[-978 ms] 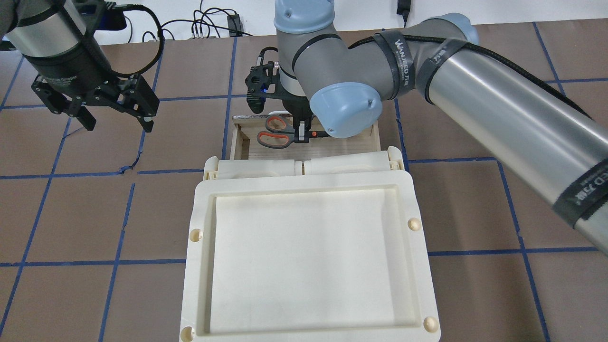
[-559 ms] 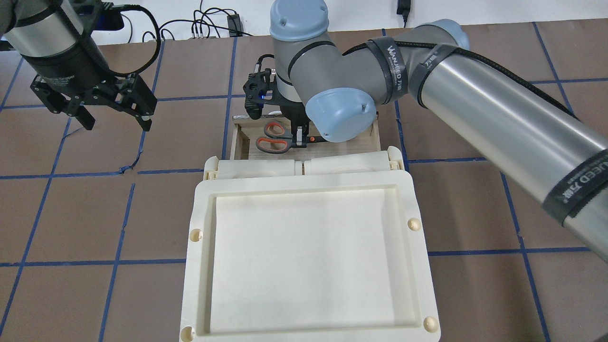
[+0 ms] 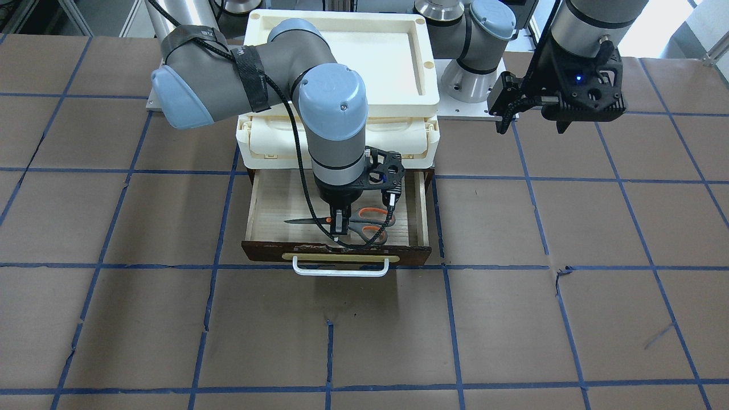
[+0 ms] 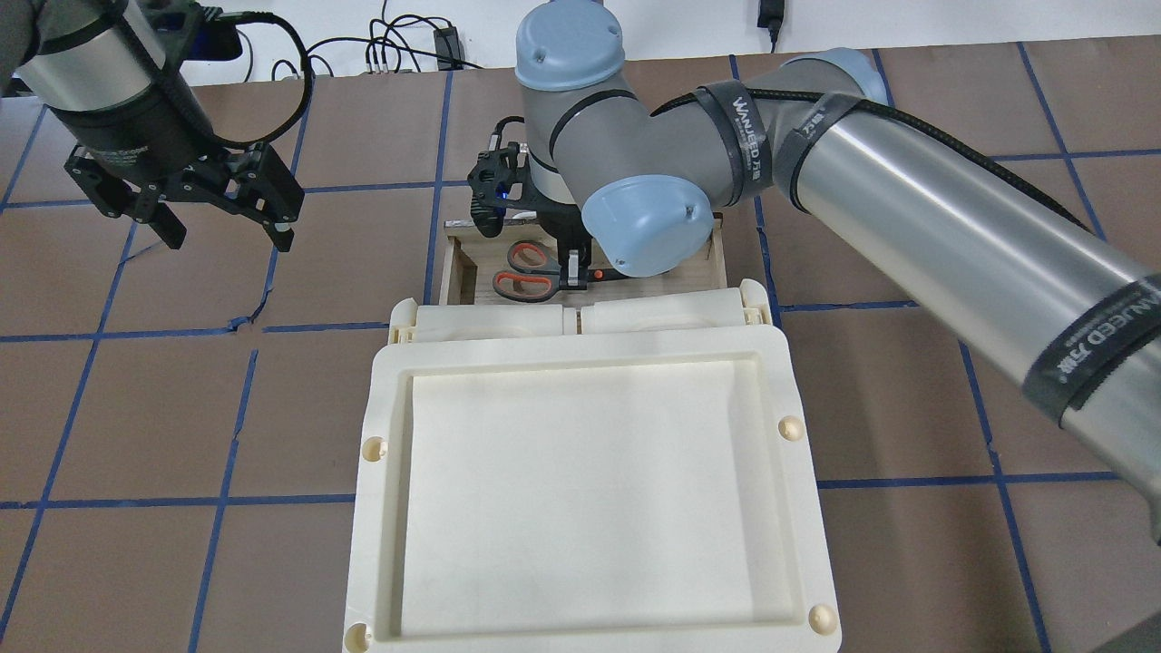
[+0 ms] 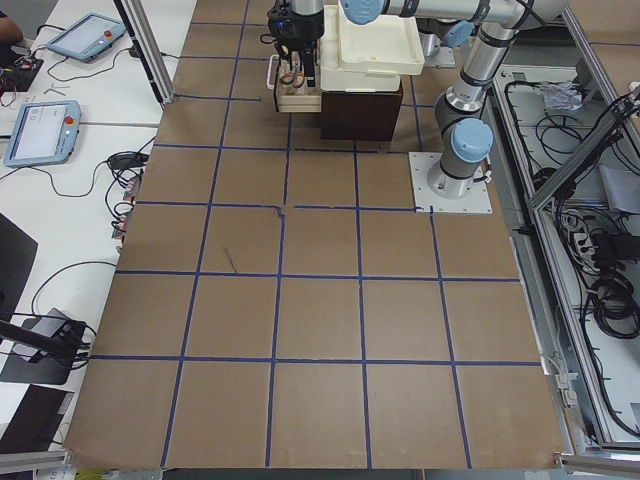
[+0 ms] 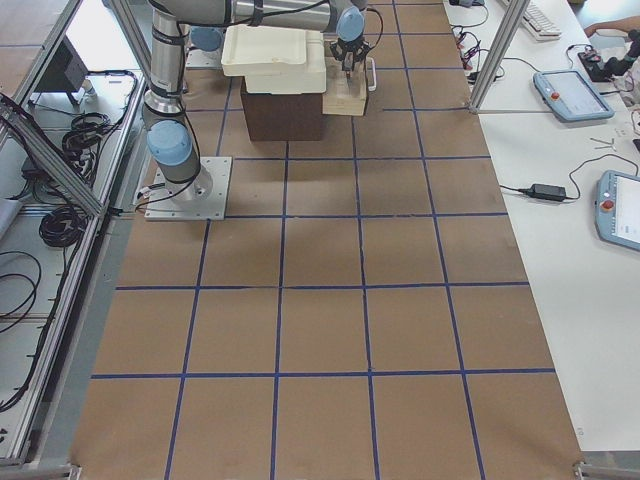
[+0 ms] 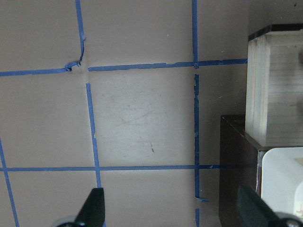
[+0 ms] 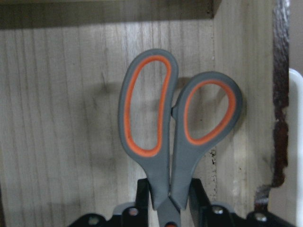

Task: Put scissors in drawer and close it
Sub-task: 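Lower the scissors into the drawer with the right gripper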

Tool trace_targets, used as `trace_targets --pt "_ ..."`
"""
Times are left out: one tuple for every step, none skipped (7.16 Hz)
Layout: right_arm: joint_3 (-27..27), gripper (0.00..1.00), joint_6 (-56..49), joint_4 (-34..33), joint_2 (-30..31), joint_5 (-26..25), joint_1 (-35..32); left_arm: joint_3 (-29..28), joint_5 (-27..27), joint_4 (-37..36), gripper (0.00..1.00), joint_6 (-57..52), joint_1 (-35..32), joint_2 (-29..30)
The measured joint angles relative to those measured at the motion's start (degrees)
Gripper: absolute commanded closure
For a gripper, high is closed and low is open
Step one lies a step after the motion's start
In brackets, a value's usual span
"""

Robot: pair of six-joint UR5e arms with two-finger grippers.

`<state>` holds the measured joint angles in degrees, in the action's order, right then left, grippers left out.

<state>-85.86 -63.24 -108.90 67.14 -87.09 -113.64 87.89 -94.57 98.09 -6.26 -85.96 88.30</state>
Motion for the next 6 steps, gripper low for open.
trace_targets --pt "-0.35 0.94 0.27 -0.03 -0.25 0.00 0.00 0.44 -0.02 0.00 0.00 0.05 -0.04 0.02" --pt "-0.57 0.94 0.45 -0.23 -0.56 0.01 0.00 0.50 -0.03 0.02 0.00 0.32 -0.06 0.03" --pt "-0.66 0.93 0.78 -0.55 -0.60 0.07 0.00 0.07 -0.04 0.11 0.00 0.78 -0.07 0.11" --pt "-0.68 0.92 1.19 -0.82 -0.59 0.13 0.00 -0.55 -0.06 0.26 0.00 1.11 -0.07 0.20" --pt "-0.73 0.91 1.24 -0.97 -0.66 0.15 0.00 -0.92 -0.10 0.39 0.00 1.26 -0.15 0.21" --pt "-0.76 0.88 1.10 -1.02 -0.80 0.16 0.00 -1.11 -0.12 0.49 0.00 1.31 -0.24 0.17"
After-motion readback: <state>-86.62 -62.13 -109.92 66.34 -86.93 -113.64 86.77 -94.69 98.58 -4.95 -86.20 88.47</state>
